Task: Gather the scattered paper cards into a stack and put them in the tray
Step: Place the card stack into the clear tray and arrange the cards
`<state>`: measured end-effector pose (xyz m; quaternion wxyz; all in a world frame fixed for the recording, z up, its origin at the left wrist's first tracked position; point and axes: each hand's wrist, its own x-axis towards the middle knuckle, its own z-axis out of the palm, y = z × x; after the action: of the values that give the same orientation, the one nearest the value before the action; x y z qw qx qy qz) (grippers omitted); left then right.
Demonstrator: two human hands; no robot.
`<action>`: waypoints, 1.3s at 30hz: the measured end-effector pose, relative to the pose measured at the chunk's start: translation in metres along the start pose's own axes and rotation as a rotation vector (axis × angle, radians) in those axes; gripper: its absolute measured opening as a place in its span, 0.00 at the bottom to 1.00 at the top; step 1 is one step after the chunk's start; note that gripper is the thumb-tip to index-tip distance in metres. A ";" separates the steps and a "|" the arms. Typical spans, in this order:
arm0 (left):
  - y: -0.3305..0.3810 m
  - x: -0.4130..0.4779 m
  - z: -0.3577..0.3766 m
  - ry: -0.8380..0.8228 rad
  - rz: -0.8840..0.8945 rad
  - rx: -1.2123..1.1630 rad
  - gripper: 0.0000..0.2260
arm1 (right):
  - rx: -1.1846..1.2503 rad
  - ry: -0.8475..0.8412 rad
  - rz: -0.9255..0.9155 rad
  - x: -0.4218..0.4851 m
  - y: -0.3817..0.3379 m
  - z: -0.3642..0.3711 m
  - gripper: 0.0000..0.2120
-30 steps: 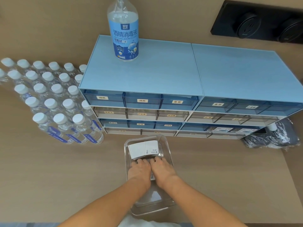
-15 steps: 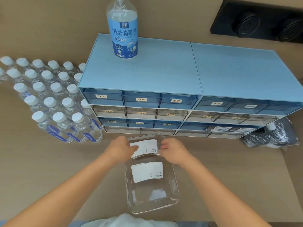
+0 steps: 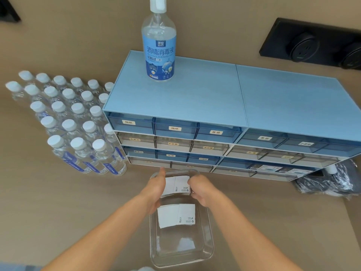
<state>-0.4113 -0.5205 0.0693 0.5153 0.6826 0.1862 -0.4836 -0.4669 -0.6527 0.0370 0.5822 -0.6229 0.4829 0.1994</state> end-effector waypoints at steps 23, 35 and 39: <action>0.001 0.029 -0.007 -0.167 0.262 0.881 0.26 | -1.114 -0.275 -0.389 -0.002 -0.022 -0.004 0.16; -0.010 0.047 -0.003 -0.231 0.267 1.363 0.16 | -1.397 -0.386 -0.370 0.003 -0.013 0.005 0.16; -0.007 0.046 -0.002 -0.208 0.273 1.447 0.13 | -1.397 -0.370 -0.362 0.007 -0.016 0.005 0.13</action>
<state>-0.3948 -0.5271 0.0266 0.0073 0.8191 -0.3151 -0.4793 -0.4491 -0.6526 0.0389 0.1462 -0.8739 0.0277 0.4627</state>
